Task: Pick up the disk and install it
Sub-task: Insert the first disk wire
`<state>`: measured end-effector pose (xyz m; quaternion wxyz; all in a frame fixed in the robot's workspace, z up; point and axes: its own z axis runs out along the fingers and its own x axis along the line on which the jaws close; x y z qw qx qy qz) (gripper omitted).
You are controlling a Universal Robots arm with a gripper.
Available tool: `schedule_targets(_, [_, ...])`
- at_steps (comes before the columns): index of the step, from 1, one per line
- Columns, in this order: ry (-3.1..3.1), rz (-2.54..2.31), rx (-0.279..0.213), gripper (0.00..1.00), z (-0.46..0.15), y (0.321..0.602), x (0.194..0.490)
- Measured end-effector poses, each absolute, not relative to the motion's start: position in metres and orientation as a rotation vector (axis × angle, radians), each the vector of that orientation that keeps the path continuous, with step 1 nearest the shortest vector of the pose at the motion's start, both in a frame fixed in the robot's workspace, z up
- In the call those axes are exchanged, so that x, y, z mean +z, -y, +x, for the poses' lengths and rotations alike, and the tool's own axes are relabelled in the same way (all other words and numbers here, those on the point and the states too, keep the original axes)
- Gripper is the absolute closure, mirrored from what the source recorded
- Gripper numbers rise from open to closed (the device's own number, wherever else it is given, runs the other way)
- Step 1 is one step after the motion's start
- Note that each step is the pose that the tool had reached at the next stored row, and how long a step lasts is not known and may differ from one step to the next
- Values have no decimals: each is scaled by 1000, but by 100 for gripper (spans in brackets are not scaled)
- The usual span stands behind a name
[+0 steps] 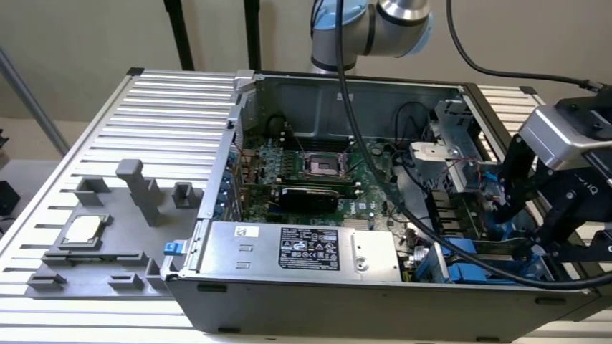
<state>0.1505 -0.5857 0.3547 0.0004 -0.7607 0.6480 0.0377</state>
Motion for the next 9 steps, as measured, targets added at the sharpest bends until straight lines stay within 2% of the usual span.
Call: schedule_targets(9, [-2020,-2377,146,51,172,592,355])
